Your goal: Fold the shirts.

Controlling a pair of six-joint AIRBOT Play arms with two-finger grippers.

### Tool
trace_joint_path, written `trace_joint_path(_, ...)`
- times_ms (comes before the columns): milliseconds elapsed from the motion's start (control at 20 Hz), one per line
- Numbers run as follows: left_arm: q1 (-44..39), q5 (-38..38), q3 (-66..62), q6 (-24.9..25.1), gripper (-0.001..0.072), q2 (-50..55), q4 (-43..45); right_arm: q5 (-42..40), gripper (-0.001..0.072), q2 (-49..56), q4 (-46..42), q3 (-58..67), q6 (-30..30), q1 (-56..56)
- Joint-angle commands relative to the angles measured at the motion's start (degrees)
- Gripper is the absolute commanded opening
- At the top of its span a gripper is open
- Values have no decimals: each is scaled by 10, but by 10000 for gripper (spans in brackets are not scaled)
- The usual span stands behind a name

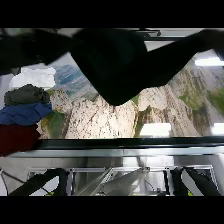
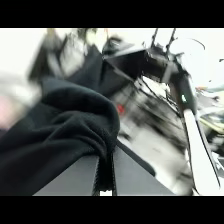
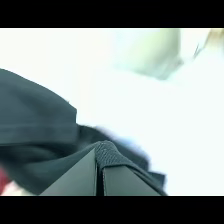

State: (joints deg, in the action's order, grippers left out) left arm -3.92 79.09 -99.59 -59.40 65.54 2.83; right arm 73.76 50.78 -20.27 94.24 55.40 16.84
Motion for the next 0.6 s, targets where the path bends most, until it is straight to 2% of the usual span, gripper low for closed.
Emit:
trace_joint_path(0, 1, -73, -63, -2, 23, -67, 70, -43, 15, -33, -49, 96, 3, 4)
trace_joint_path(100, 1, -83, -63, -49, 23, -72, 159, -6, 15, -8, -54, 92, 35, 3)
trace_joint_path(200, 1, -62, -60, -90, 23, -45, 228, 30, 16, 30, -55, 60, 47, -19)
trace_joint_path(450, 1, -45, 84, -101, 20, 83, 231, 15, 16, 132, -101, -123, 48, -99)
trace_joint_path(550, 1, -60, 150, -79, 20, 147, 231, -29, 16, 183, -133, -202, 47, -111)
